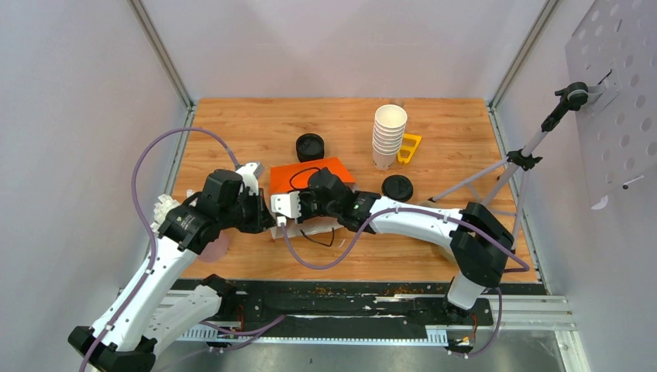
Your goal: Pack the takeout coffee
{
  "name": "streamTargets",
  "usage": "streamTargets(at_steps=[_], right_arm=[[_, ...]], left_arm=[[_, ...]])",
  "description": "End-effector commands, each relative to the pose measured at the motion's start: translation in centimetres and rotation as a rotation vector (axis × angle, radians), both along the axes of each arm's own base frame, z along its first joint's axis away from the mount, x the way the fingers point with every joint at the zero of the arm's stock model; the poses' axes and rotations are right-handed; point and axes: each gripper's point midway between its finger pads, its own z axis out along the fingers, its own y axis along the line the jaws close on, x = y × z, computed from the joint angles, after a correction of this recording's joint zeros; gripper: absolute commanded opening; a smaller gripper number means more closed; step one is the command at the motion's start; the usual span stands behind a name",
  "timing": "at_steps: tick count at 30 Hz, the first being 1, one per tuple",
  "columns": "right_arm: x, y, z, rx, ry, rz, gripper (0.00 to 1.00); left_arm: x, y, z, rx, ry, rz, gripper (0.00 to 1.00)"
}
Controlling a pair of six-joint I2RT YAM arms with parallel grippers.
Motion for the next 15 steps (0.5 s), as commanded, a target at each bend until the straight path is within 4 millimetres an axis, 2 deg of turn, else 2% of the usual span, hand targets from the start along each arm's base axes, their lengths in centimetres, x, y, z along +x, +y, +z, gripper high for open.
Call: streamTargets(at_steps=[1, 15], right_arm=[[0.7, 1.4, 0.9, 0.074, -0.012, -0.008, 0.2], [1.9, 2.2, -0.2, 0.101, -0.014, -0.059, 0.2]], left_arm=[[0.0, -0.5, 0.7, -0.024, -0.008, -0.014, 0.0], [-0.1, -0.5, 0.5, -0.024, 0.007, -0.011, 0.0]])
